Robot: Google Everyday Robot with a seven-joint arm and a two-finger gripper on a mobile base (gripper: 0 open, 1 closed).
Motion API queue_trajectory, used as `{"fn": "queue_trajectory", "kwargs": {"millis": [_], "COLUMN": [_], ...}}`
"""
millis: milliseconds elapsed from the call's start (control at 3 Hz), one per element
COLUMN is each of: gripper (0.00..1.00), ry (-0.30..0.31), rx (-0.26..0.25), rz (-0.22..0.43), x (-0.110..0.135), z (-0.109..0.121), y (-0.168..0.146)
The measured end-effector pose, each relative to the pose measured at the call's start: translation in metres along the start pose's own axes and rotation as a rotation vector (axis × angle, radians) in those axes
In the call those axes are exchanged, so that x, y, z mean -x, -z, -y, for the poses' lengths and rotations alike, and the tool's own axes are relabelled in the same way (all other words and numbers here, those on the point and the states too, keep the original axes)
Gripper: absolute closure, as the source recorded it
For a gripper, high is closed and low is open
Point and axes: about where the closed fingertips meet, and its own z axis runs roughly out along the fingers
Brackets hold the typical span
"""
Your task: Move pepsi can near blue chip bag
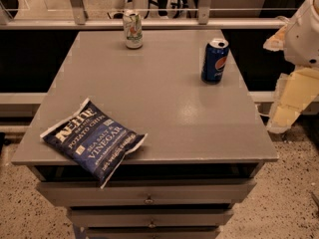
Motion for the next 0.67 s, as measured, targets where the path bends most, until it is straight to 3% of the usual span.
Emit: {"fn": "queue_trajectory", "kwargs": {"millis": [333,667], "gripper": [0.0,0.0], "ry": [0.0,-0.014], "rx": [0.0,-0.02], "rz": [0.0,0.042], "x": [0.0,-0.002], "z": [0.0,0.012], "y": [0.0,-0.009]}}
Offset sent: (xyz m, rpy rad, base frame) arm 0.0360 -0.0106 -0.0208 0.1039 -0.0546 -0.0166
